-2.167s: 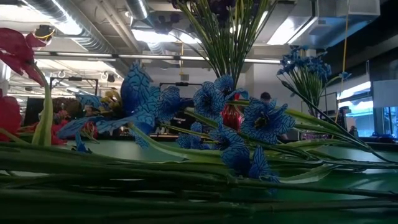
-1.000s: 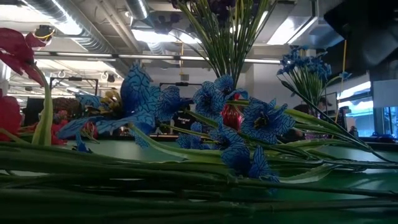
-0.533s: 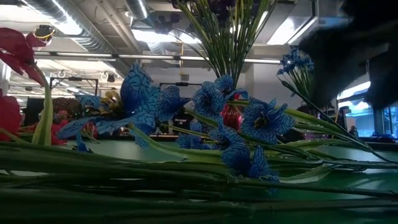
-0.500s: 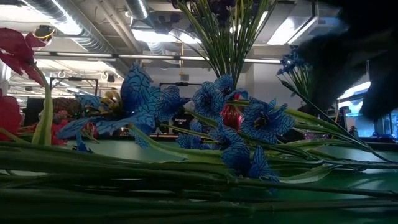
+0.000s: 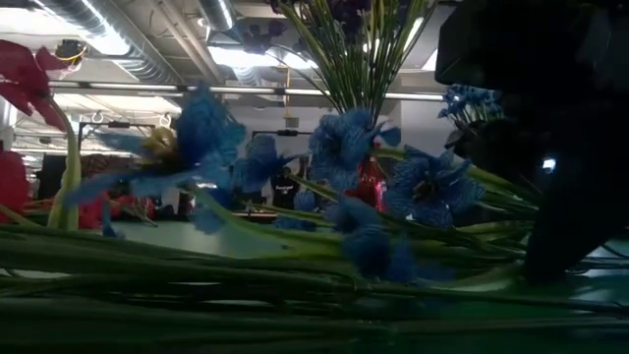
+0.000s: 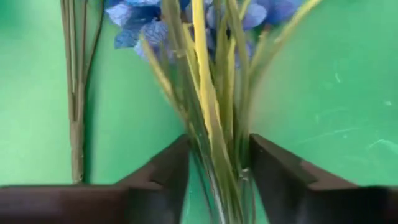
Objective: Sort flowers into vase by color
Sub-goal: Put the blue flowers into the violet vase
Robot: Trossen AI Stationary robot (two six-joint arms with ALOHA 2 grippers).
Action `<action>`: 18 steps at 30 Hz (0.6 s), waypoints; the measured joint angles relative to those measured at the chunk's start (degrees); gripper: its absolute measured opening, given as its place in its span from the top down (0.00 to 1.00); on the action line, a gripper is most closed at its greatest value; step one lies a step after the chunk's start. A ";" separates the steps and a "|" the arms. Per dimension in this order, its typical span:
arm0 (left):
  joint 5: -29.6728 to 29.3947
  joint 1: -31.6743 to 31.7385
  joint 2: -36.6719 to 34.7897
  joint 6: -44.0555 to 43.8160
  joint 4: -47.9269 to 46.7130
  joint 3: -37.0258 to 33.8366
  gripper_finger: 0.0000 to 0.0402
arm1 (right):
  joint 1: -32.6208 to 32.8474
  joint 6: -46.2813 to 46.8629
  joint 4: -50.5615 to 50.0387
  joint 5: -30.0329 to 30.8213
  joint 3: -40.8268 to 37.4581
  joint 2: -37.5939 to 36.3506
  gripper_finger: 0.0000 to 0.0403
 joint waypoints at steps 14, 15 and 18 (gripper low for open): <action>-3.03 0.00 0.02 0.24 -0.35 0.00 0.70 | 2.96 3.36 -10.11 -2.04 6.18 -6.46 0.94; -3.18 0.00 0.02 0.26 -0.44 0.00 0.70 | 3.58 2.65 -10.76 -1.75 7.01 -8.33 0.96; -3.30 0.35 0.02 0.35 -0.44 0.00 0.70 | 5.69 1.55 -13.27 0.95 8.80 -14.43 0.98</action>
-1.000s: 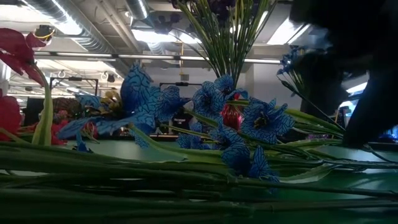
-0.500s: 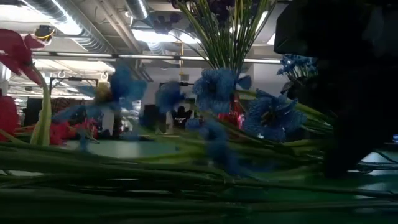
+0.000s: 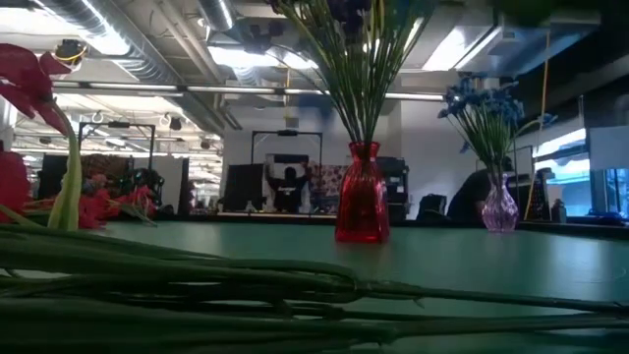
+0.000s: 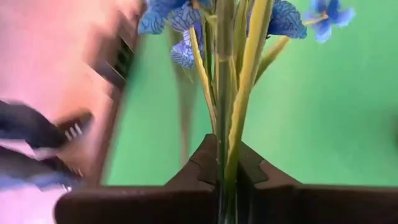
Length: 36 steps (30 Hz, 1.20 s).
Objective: Sort flowers into vase by color
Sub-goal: Put the blue flowers into the violet vase
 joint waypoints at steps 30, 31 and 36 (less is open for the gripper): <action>-2.73 3.37 0.00 -0.50 4.30 0.00 0.70 | 8.32 -33.60 -0.39 52.97 -2.58 -57.64 0.99; -2.91 3.77 0.00 -0.56 4.39 0.00 0.70 | 7.34 -34.02 0.39 52.68 -4.43 -59.90 0.99; -3.00 6.91 0.00 -1.66 4.39 0.00 0.70 | 2.47 -39.77 10.95 46.44 -17.10 -72.92 0.99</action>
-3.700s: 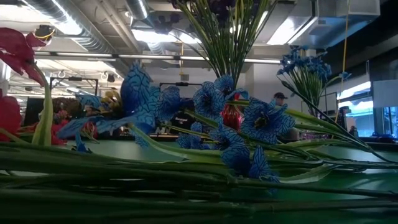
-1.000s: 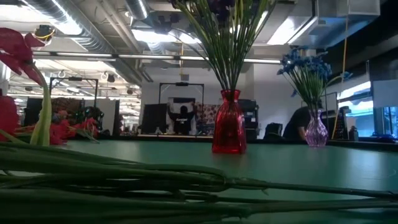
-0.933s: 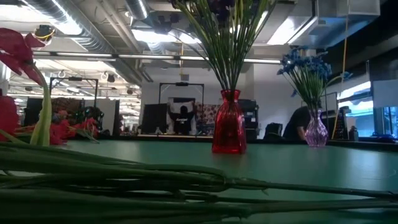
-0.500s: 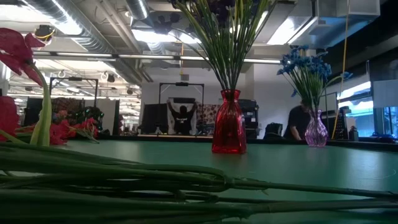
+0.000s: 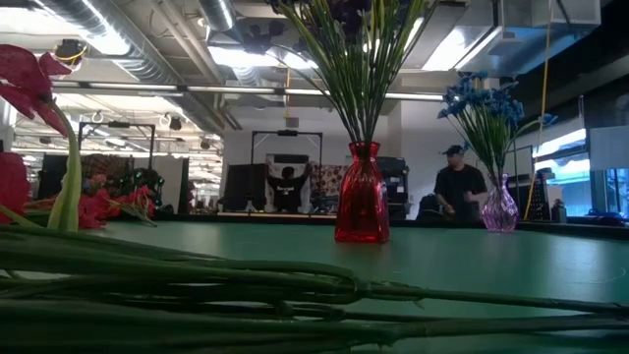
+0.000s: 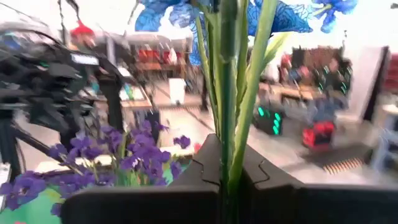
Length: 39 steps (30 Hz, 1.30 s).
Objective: Sort flowers into vase by color
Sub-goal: Put the blue flowers into the violet vase
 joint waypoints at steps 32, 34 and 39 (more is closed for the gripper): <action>6.23 10.42 0.11 6.25 -0.18 -0.02 0.99 | -4.22 -30.92 25.26 -28.32 -28.58 -19.80 0.99; 6.25 10.41 0.11 6.45 -0.31 0.00 0.99 | -4.22 -30.09 29.07 -28.16 -28.75 -20.25 0.99; 5.98 10.45 0.11 8.86 -0.17 -0.01 1.00 | -5.01 -24.22 27.57 -27.77 -30.61 -13.02 0.99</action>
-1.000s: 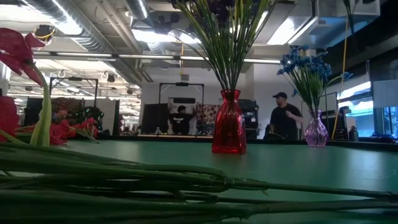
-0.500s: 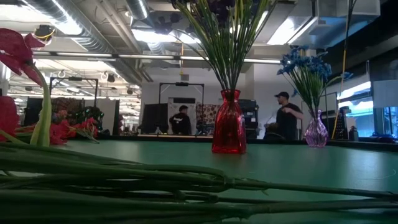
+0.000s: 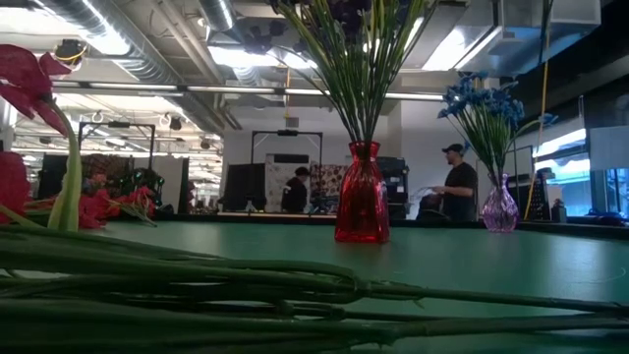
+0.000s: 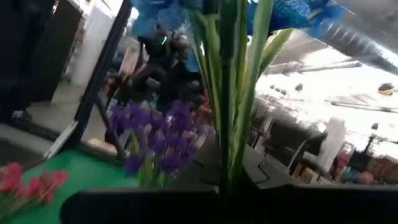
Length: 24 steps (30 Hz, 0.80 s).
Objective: Sort flowers into vase by color
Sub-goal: Put the blue flowers into the violet vase
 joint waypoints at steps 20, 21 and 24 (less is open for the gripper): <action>-0.30 -2.70 0.02 -1.65 0.70 -0.01 1.00 | -60.40 17.72 16.38 -45.93 -0.67 14.46 0.99; -0.28 -2.89 0.02 -1.66 0.81 -0.01 1.00 | -63.69 18.52 15.19 -47.93 -0.72 13.78 0.99; -0.28 -3.47 0.02 -1.69 0.98 -0.01 1.00 | -71.95 21.08 15.07 -52.34 -1.87 12.60 0.99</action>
